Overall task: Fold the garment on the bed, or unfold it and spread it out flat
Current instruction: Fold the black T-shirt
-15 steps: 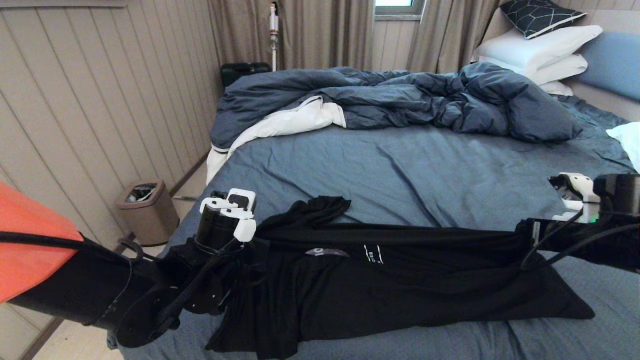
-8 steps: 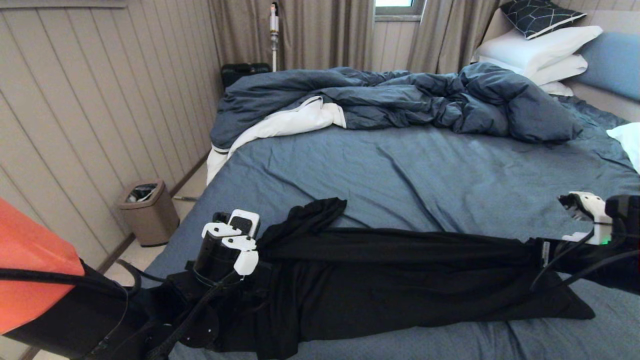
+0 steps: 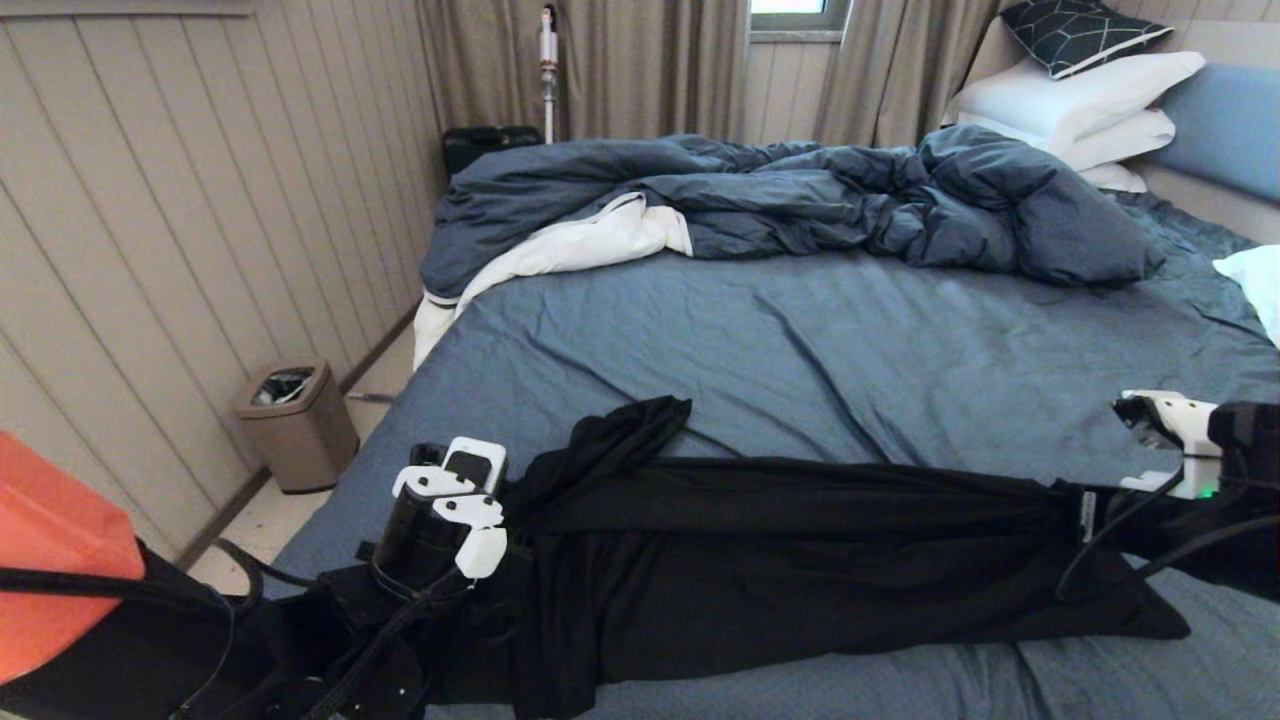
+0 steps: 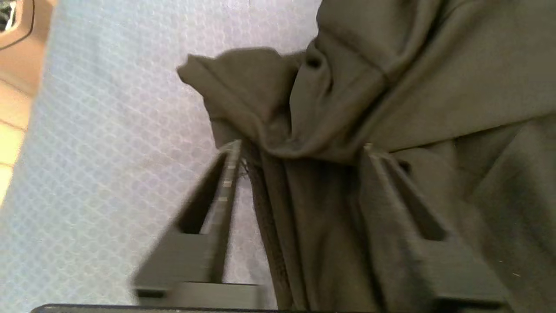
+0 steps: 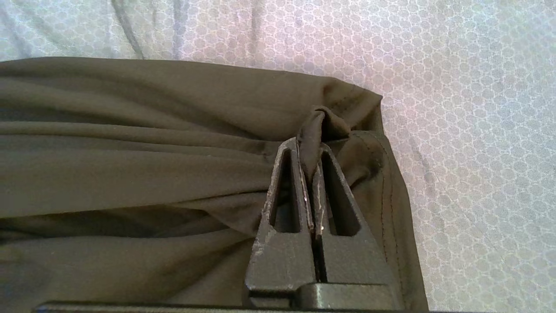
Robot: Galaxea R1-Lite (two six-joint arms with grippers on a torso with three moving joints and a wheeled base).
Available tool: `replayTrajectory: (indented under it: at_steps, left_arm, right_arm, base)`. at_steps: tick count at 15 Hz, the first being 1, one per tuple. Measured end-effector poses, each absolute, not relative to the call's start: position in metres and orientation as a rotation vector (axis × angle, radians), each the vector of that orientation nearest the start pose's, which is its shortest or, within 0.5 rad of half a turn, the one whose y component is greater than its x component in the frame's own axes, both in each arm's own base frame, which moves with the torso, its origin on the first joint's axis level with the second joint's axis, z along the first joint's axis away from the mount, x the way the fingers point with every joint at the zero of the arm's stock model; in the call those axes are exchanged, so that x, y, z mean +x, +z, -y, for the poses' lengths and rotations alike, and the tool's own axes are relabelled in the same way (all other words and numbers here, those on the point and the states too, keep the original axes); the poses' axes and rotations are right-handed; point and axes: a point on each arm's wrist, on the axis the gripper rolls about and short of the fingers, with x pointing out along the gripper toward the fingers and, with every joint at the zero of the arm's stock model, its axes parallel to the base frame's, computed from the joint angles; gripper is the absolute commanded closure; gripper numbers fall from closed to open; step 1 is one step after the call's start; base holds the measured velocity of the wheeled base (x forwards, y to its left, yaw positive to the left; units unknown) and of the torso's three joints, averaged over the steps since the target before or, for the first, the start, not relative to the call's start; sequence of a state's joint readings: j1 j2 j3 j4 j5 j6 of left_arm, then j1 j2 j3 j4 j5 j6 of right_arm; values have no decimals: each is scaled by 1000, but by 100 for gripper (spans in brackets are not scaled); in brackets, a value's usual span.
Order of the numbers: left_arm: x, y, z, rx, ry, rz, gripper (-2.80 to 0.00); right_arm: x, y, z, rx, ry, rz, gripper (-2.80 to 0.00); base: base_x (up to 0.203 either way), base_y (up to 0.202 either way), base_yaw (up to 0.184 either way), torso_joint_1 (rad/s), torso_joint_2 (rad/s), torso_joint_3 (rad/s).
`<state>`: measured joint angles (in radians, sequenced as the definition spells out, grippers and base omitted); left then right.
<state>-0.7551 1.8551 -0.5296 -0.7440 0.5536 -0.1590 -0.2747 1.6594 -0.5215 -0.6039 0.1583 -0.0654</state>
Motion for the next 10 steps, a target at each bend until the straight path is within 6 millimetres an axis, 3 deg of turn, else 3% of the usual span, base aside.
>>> replayTrajectory:
  at_steps: [10]
  left_arm:
    - [210,99,179,184,-152,-451,-280]
  right_arm:
    - [243,124,64,63,-64,-510,0]
  base:
    - [0,0,0,0,0,0]
